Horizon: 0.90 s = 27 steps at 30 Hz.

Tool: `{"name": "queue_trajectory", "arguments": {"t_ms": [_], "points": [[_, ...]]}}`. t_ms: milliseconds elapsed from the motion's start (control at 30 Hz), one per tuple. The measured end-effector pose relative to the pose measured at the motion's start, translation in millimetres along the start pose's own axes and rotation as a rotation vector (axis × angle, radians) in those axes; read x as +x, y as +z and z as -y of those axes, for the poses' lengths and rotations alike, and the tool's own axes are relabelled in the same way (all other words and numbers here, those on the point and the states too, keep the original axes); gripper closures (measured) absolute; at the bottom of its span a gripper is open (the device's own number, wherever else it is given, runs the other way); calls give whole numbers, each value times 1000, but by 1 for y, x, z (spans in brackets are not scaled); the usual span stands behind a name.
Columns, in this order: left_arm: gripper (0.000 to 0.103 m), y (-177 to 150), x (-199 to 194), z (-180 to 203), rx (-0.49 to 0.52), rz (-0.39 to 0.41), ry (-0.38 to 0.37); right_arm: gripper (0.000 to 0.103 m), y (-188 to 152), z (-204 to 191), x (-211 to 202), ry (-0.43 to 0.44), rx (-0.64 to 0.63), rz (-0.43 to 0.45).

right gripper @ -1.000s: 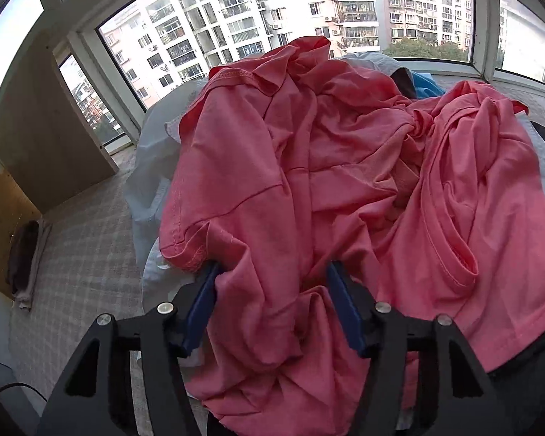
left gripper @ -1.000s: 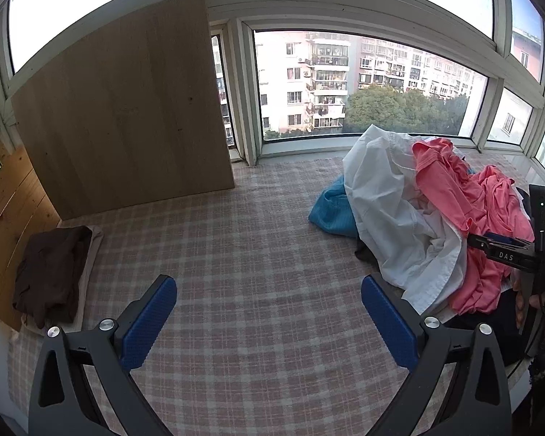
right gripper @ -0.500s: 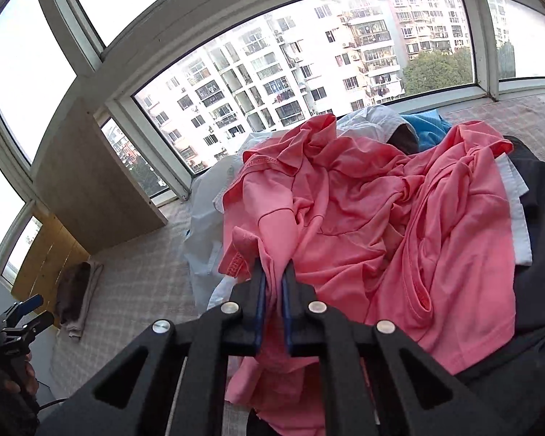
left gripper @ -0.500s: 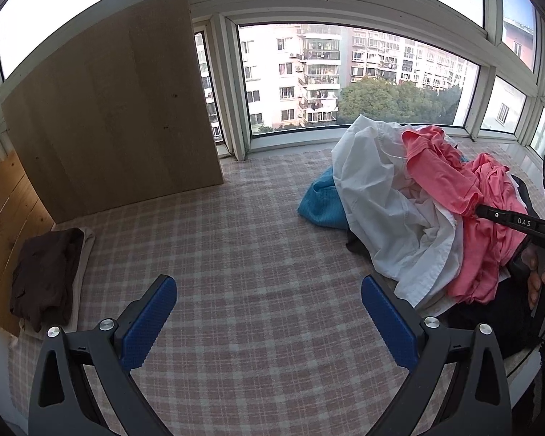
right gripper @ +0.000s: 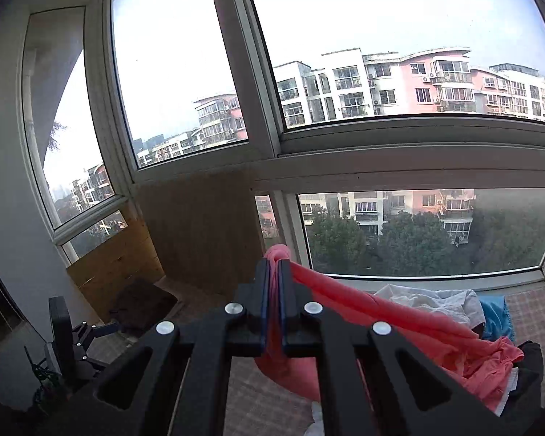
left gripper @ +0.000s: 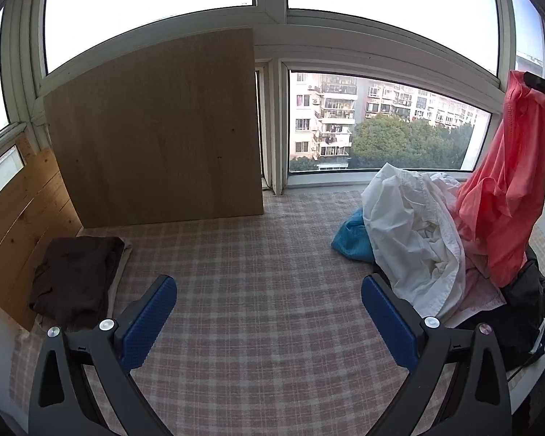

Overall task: Fold clothes
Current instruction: 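Pull the pink shirt off the heap and lay it on the mat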

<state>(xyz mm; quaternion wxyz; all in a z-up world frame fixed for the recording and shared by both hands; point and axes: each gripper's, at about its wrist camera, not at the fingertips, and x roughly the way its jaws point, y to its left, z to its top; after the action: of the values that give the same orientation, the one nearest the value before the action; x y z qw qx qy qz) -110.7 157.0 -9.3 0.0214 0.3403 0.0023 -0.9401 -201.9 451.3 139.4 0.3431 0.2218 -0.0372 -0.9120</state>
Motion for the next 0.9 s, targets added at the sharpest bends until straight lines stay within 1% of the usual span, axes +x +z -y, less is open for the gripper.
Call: {"name": "queue_trajectory", "arguments": {"t_ms": [33, 67, 133, 200, 233, 267, 300, 333, 367, 400, 467, 500, 567, 667, 700, 767, 800, 833, 867, 900], "points": [[1, 0, -9, -13, -7, 16, 8, 98, 4, -22, 9, 52, -17, -15], [1, 0, -18, -25, -12, 30, 18, 100, 7, -44, 20, 122, -19, -33], [1, -1, -37, -53, -23, 57, 50, 100, 11, -87, 44, 252, -20, -75], [1, -5, -55, -81, -37, 77, 92, 100, 6, -132, 75, 331, -43, -146], [1, -8, -63, -96, -46, 82, 113, 100, 0, -149, 92, 315, -71, -194], [1, -12, -68, -110, -56, 80, 129, 100, -9, -159, 104, 268, -97, -232], [1, -16, -74, -125, -67, 77, 146, 98, -18, -167, 116, 220, -118, -267], [1, -20, -79, -138, -77, 72, 159, 95, -31, -157, 123, 169, -95, -285], [1, -24, -80, -148, -81, 60, 165, 85, -43, -147, 128, 117, -71, -302], [1, -29, -79, -154, -75, 43, 169, 69, -59, -128, 130, 47, -36, -307], [1, -37, -77, -165, -61, 10, 178, 57, -97, -74, 124, -116, 45, -332], [1, -41, -73, -167, -46, -6, 184, 57, -116, -42, 120, -218, 94, -362], [1, -48, -65, -169, -27, -38, 180, 57, -153, 31, 100, -389, 210, -421], [1, -51, -47, -159, -11, -83, 139, 57, -185, 136, 51, -627, 340, -442], [1, -50, -39, -151, -3, -93, 125, 57, -190, 166, 36, -689, 368, -453], [1, -46, -24, -133, 14, -111, 93, 57, -196, 210, 13, -793, 387, -479], [1, -43, -16, -120, 23, -116, 72, 55, -200, 225, 5, -817, 384, -485], [1, -40, -8, -107, 32, -120, 48, 54, -205, 237, 2, -819, 384, -495], [1, -36, 0, -92, 44, -123, 20, 53, -210, 246, 1, -802, 397, -499], [1, -33, 6, -77, 56, -127, -9, 50, -213, 252, 2, -762, 420, -501]]}}
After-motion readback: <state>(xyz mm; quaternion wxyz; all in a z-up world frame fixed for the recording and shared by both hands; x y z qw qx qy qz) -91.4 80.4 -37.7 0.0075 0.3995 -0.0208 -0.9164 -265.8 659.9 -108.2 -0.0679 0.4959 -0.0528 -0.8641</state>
